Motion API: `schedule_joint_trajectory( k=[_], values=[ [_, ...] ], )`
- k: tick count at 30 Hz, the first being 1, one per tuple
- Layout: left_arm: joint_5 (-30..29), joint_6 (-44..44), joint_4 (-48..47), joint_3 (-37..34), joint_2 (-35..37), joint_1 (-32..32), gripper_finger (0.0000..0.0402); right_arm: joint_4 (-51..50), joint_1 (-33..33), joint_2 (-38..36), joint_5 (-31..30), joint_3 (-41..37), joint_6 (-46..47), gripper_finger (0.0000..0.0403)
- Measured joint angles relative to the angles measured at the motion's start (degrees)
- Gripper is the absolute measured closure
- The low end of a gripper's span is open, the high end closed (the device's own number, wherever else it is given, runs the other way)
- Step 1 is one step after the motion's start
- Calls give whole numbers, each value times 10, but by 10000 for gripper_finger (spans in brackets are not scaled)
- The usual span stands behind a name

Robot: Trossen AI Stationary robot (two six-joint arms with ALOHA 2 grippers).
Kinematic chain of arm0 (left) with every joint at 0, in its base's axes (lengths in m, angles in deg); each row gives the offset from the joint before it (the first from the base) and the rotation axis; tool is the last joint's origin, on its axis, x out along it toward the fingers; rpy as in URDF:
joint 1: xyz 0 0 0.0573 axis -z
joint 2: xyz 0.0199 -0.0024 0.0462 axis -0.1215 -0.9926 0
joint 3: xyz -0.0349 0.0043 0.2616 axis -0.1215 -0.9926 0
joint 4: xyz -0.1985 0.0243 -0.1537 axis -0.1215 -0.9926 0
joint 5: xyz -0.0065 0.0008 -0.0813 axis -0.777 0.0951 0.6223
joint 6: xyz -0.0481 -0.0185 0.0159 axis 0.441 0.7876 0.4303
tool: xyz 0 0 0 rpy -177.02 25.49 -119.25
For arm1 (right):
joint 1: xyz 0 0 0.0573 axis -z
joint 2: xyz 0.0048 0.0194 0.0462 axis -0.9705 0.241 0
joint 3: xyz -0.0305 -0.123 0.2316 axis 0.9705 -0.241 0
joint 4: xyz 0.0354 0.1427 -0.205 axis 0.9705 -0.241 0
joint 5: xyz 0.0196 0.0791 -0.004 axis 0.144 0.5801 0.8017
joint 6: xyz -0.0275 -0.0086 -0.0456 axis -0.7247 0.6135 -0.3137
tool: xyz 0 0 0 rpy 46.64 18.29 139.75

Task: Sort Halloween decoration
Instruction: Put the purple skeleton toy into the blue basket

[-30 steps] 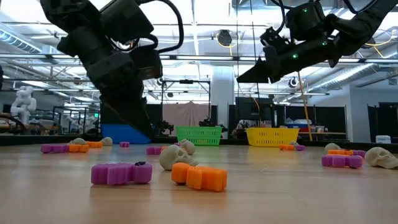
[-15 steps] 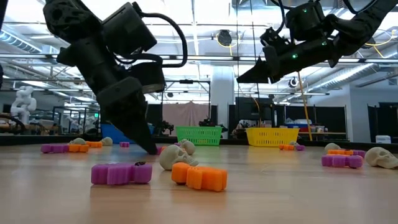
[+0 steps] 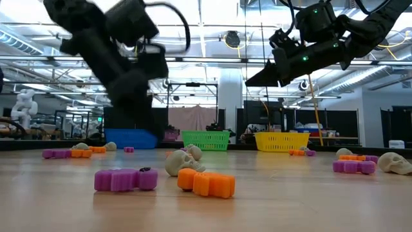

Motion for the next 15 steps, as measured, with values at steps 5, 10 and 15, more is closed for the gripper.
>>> schedule_joint_trajectory(
  k=[5,10,15],
  values=[
    [2,-22,-72,0,105,-81,398,-3,-1,0,0,0,7,403],
    [13,-54,-161,3,174,-222,399,-6,-3,0,0,0,9,403],
    [29,-122,-221,48,167,-380,399,-7,-3,0,0,0,12,403]
  ],
)
